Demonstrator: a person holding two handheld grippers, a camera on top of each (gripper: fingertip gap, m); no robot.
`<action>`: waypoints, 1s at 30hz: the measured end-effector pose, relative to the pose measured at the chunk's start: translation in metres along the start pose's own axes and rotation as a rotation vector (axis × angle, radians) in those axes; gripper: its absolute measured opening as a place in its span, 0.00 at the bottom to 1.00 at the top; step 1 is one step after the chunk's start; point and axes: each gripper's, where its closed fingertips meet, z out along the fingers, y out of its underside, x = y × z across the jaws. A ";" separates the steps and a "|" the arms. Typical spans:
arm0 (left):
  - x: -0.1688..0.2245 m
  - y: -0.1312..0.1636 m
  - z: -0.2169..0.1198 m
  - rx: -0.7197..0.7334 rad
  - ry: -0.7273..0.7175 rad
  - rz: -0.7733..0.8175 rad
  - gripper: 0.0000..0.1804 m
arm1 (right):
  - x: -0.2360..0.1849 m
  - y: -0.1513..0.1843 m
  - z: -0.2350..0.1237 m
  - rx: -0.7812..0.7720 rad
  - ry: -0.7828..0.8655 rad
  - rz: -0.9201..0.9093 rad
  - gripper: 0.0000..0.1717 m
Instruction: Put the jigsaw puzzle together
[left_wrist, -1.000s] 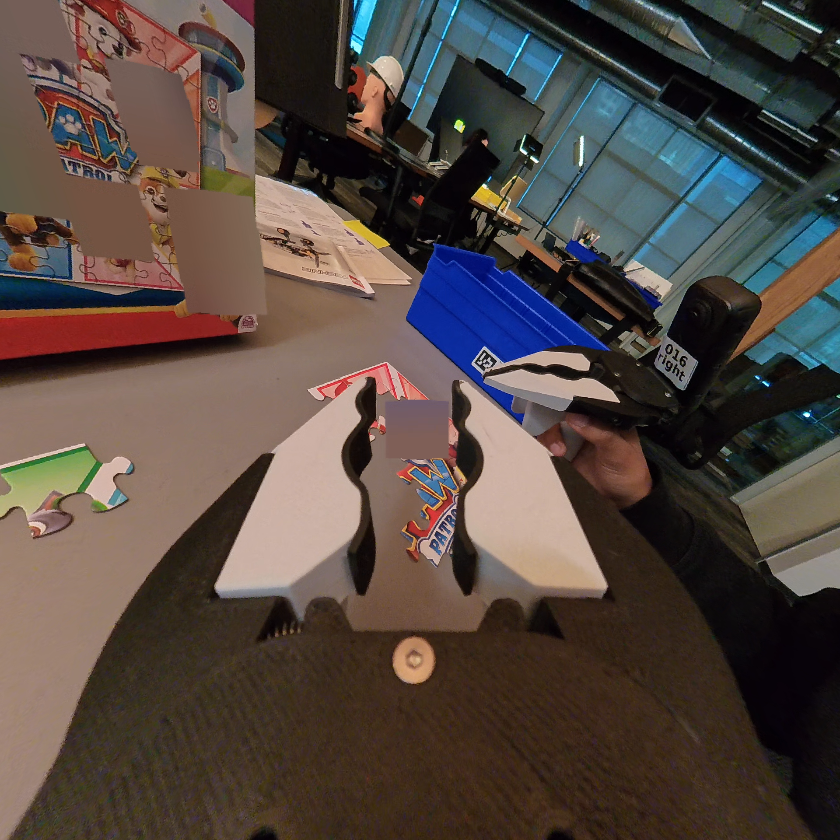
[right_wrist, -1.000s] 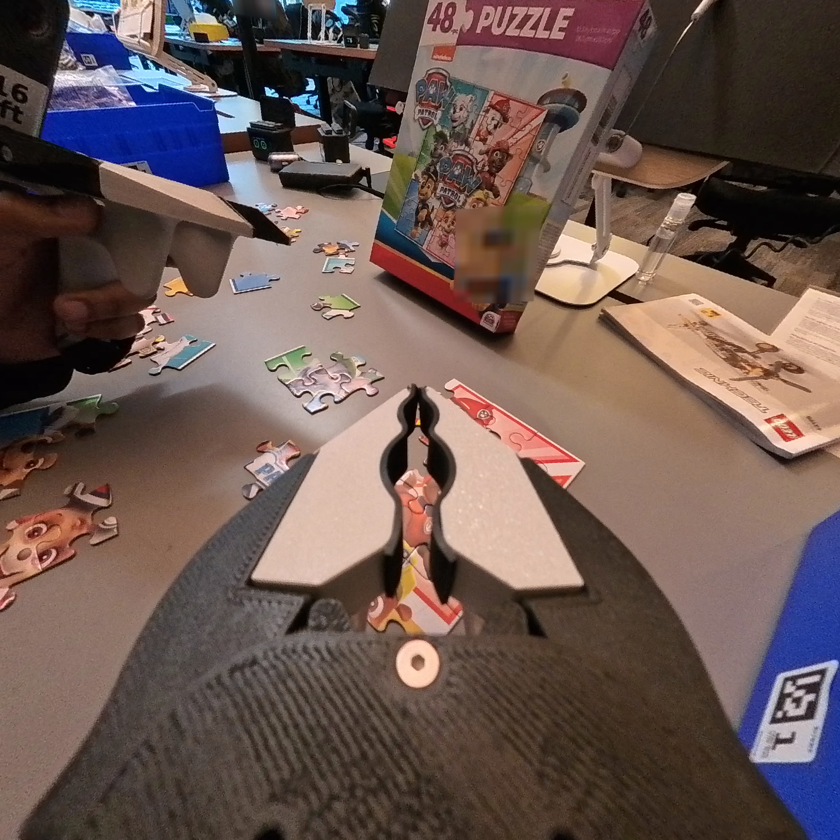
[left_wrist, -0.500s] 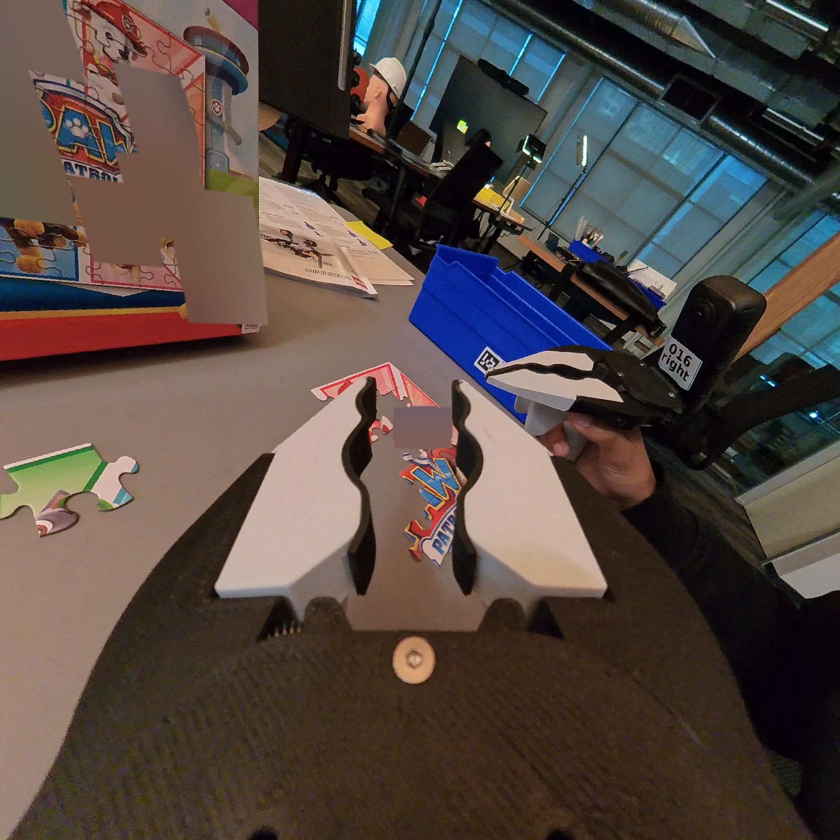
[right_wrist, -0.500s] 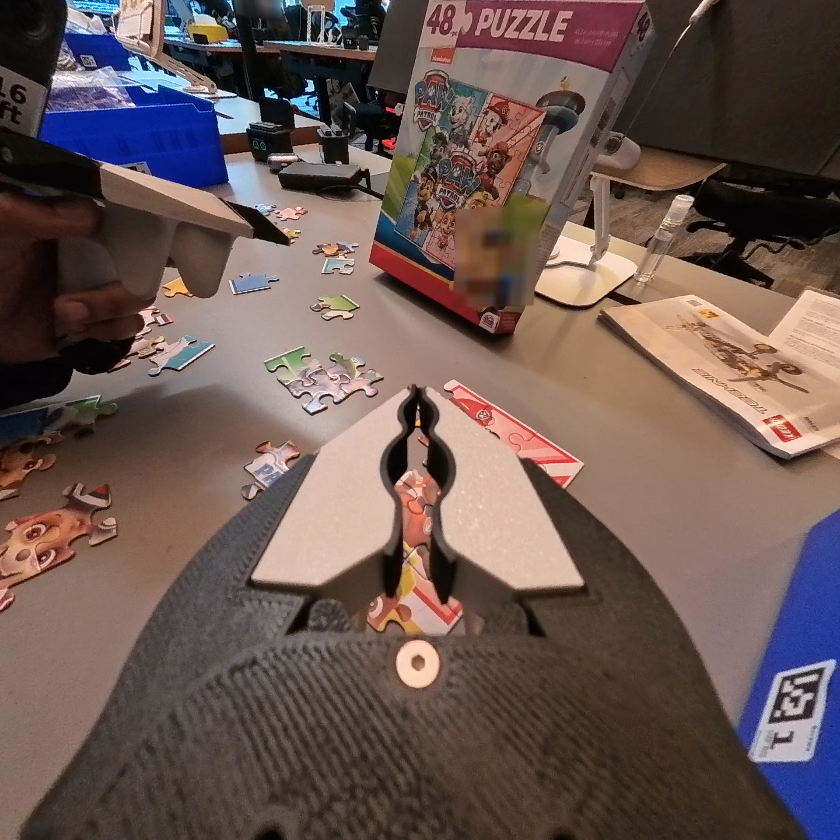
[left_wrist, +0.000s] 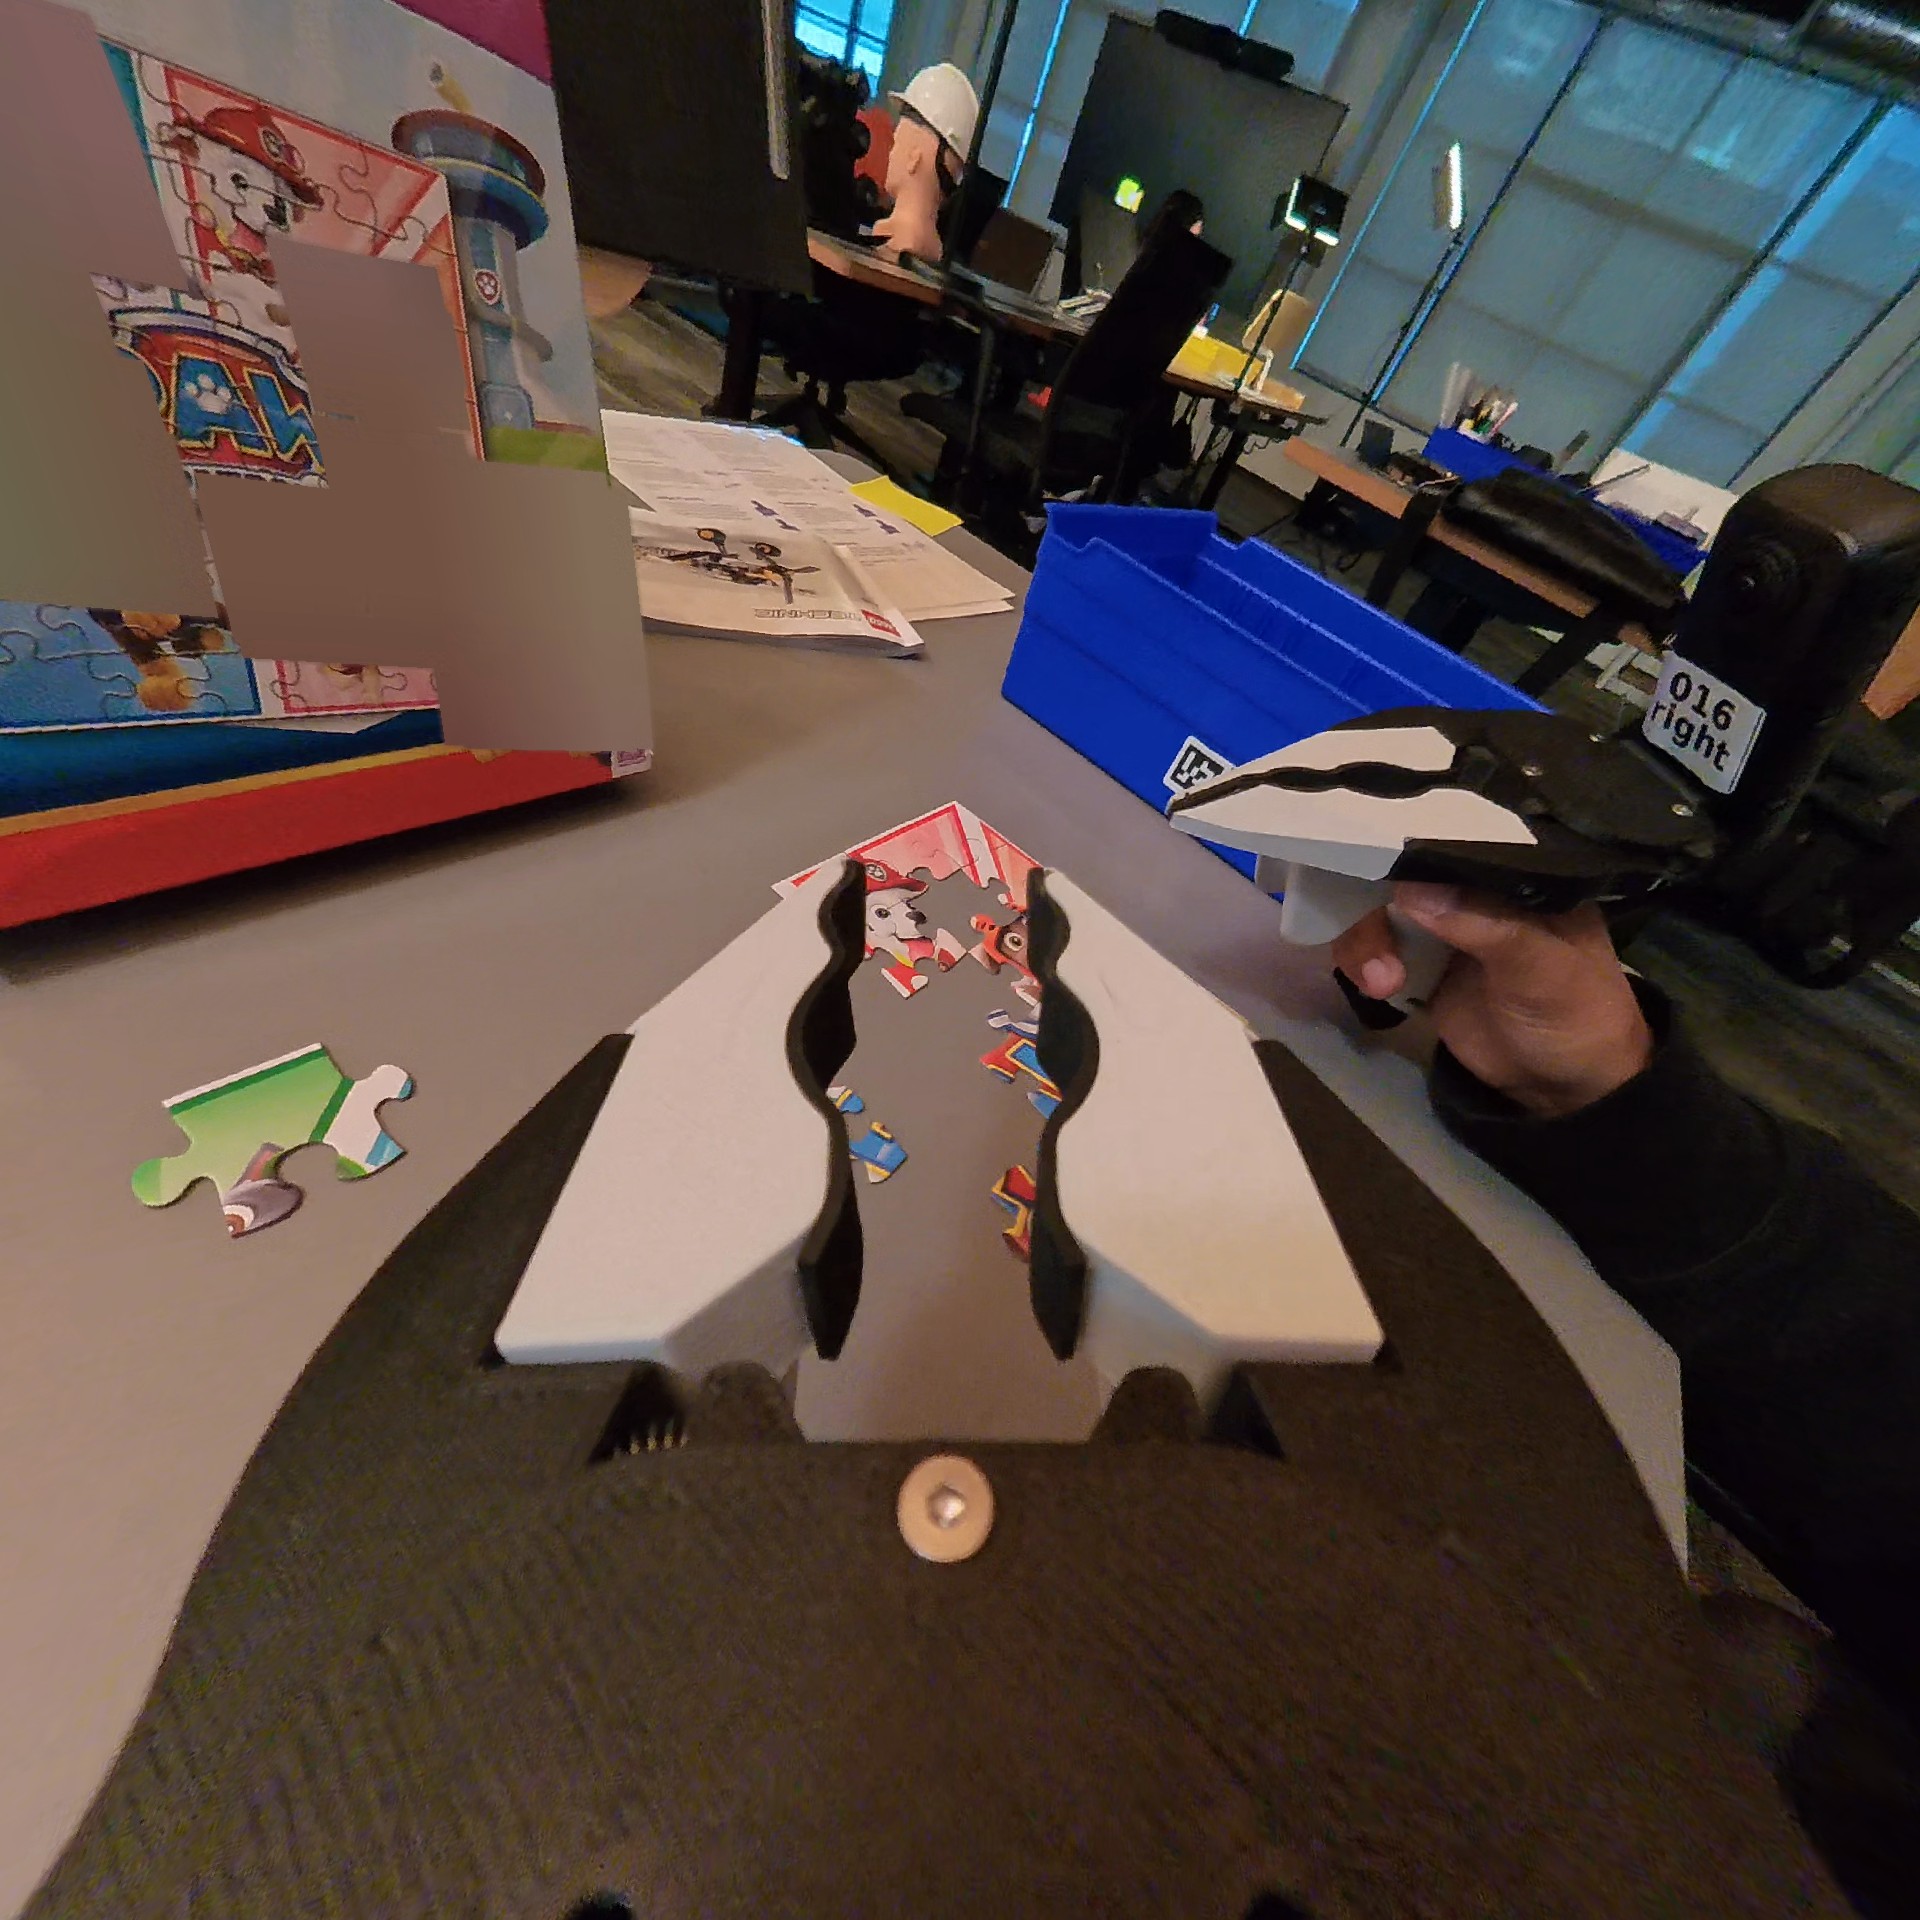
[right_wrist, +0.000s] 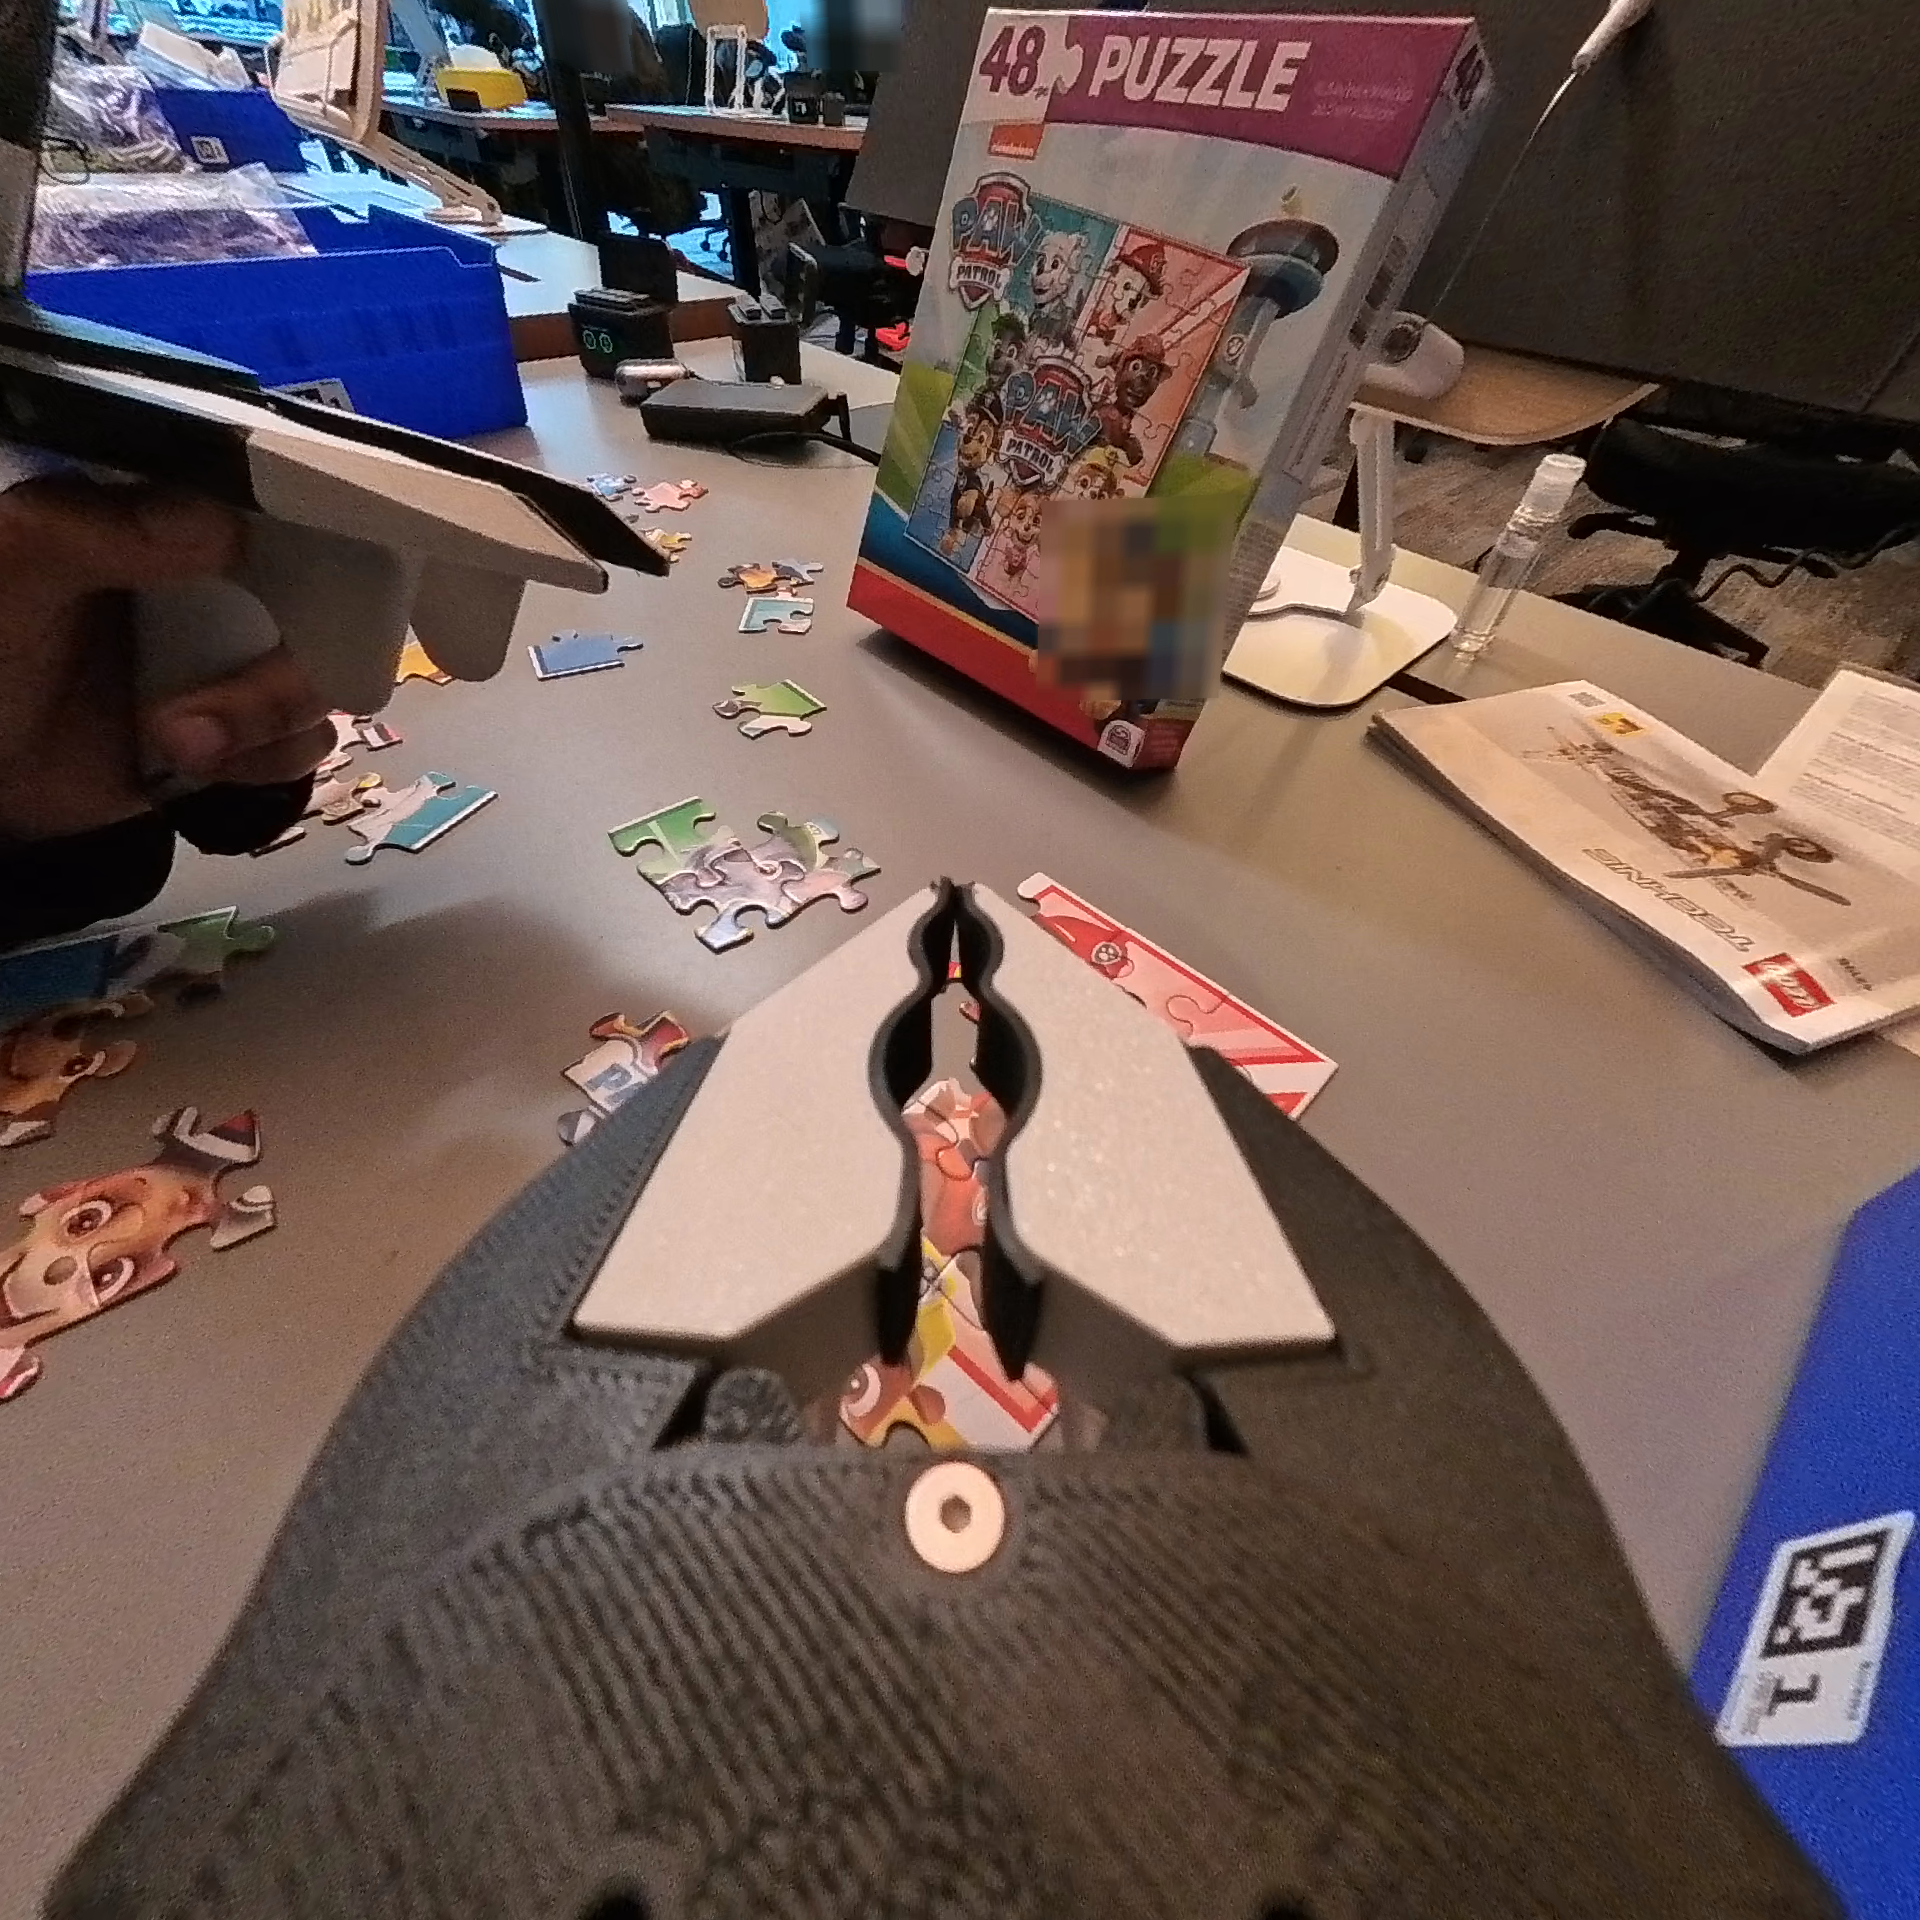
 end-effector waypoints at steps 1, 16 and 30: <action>0.000 0.000 0.000 0.001 0.003 -0.003 0.16 | 0.000 0.000 0.000 0.000 0.000 0.000 0.00; -0.001 -0.001 -0.001 0.008 0.006 -0.017 0.16 | -0.002 0.001 0.001 -0.005 -0.001 -0.008 0.00; -0.003 -0.002 -0.001 0.007 -0.009 -0.015 0.16 | -0.002 0.001 0.002 -0.008 -0.001 -0.011 0.00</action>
